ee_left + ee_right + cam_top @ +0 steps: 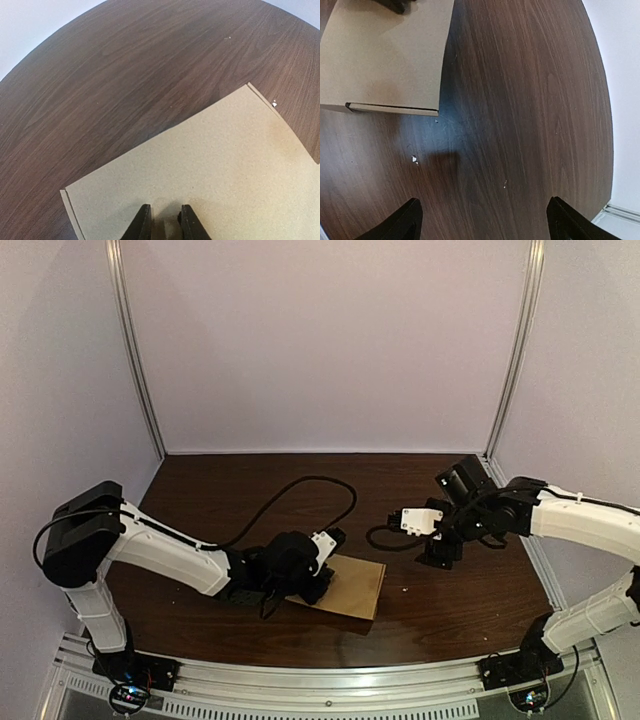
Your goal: Fold the paper box
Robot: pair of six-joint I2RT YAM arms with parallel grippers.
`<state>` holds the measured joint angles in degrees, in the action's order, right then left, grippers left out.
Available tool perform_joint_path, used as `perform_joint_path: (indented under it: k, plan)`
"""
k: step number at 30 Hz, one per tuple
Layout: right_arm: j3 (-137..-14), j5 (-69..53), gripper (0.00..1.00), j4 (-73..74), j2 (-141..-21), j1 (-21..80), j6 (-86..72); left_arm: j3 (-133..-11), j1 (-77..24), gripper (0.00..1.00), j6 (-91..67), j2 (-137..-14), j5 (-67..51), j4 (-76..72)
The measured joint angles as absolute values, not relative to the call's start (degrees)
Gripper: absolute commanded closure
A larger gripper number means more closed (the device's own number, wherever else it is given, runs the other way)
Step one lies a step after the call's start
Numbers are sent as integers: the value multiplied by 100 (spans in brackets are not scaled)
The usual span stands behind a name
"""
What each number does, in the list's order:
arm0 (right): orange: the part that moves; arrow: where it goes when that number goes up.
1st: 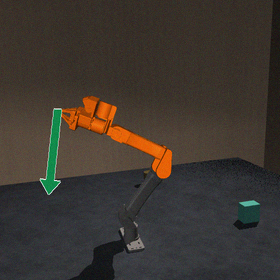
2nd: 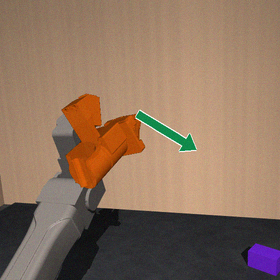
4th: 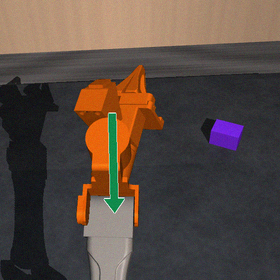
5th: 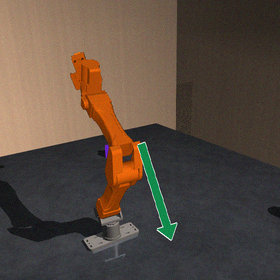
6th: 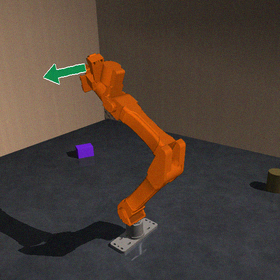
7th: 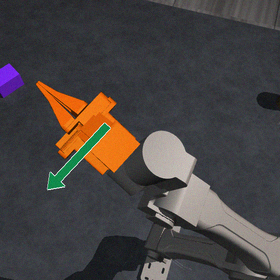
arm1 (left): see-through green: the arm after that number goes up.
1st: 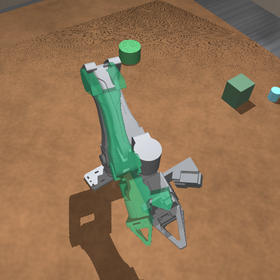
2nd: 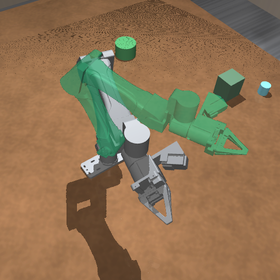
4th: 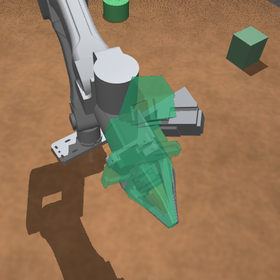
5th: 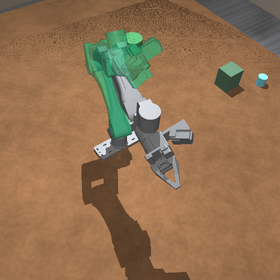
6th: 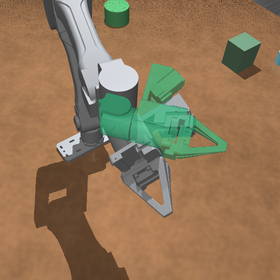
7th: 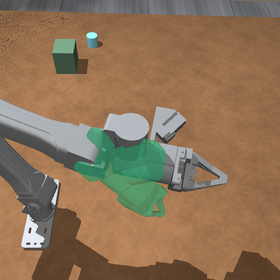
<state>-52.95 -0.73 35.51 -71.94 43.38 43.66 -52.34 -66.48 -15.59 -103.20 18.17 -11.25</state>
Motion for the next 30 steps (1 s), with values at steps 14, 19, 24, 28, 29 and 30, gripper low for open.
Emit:
perform_joint_path:
  k: [14,19,24,28,29,30]
  plan:
    - [-8232,-3927,32,5317,-10324,3148,2742,-4908,-6652,71,-965,-10659,2178,-2580]
    - [-8436,-4466,32,5852,-11083,3151,2641,-4908,-6652,71,-792,-10735,2185,-2781]
    - [-8514,-4602,41,6010,-11351,3151,2576,-4908,-6652,71,-696,-10748,2180,-2836]
    - [-8514,-4517,49,6023,-11598,3151,2451,-4908,-6652,71,-644,-10748,2167,-2856]
    - [-8514,-4460,50,6023,-11681,3151,2397,-4908,-6652,71,-631,-10748,2165,-2864]
    - [-8514,-4388,52,6020,-11756,3151,2355,-4908,-6652,70,-626,-10748,2158,-2869]
